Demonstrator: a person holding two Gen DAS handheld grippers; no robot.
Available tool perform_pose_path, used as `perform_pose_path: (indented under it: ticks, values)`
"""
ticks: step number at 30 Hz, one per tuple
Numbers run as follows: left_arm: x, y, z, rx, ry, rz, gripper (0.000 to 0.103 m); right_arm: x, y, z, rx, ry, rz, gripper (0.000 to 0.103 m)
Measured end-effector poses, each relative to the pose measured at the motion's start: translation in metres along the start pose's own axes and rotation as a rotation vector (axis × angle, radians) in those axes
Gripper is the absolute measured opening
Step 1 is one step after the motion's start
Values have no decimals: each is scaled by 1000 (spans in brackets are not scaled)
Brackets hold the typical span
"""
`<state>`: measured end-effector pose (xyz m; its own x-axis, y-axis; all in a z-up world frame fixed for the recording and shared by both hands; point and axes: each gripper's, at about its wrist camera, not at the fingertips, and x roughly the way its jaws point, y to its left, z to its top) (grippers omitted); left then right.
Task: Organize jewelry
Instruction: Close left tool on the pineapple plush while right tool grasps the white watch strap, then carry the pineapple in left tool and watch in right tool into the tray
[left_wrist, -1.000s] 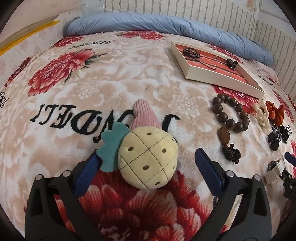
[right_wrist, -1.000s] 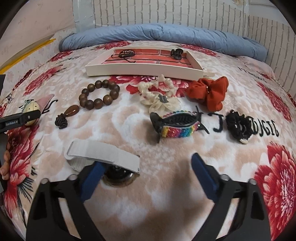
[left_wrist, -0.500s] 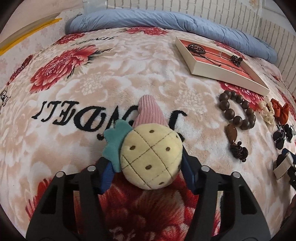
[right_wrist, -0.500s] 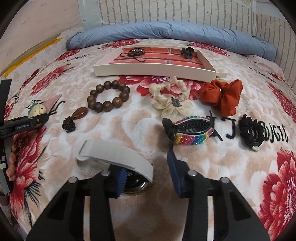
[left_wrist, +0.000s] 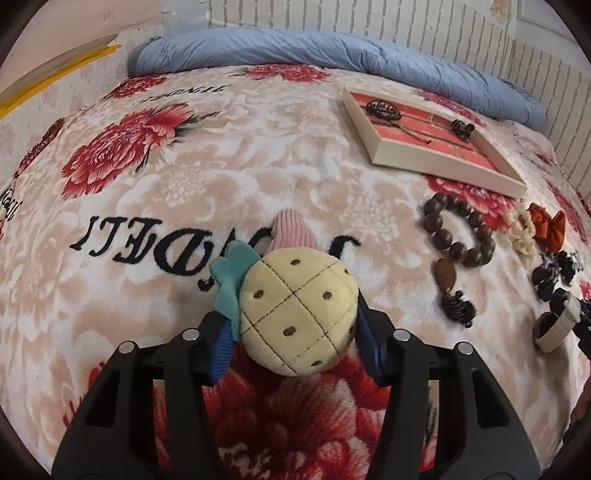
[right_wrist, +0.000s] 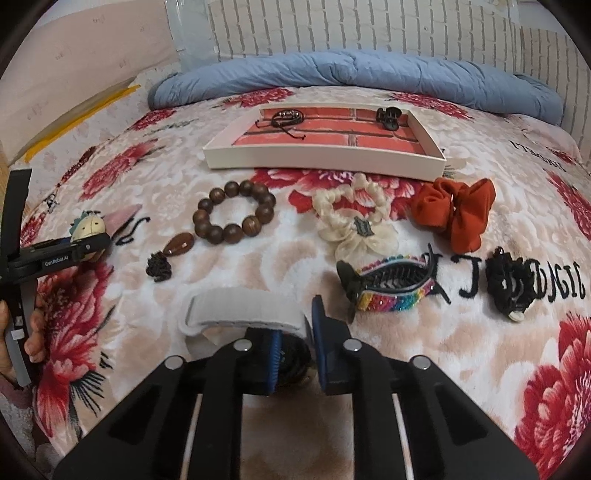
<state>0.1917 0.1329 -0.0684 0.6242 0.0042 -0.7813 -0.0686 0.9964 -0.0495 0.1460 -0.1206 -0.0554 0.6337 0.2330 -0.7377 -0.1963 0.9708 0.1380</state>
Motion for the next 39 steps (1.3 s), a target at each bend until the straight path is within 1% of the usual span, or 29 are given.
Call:
perform_pose_path:
  ticks: [5,9,14,20,21,23,27,31,34,39]
  values:
    - [-10,-3,13,-7,-26,-18,54,-1,-4,13,4,-11,35,16]
    - [-19,-9,29,-2,-58,-37,54,-4,-7,30,-2,-36,44,16]
    - [-27,-25,57,9,-85,-84,54,-4,-19,65,2,-76,57,16]
    - [-27,-60,105,34,-139,-147,54,3,-44,120,18,-138,5,16]
    - [-23,-68,117,40,-153,-149,54,6,-49,129,24,-144,-3,16]
    - [-13,-78,132,45,-168,-150,54,17,-60,151,35,-152,-20,16]
    - [24,-100,166,56,-171,-142,54,42,-72,183,28,-154,-58,16]
    - [67,-115,193,47,-131,-152,54,78,-87,216,30,-147,-102,16]
    - [96,-122,208,33,-97,-145,54,105,-98,232,33,-131,-131,16]
    - [138,-138,226,50,-52,-118,54,147,-116,247,81,-94,-138,16]
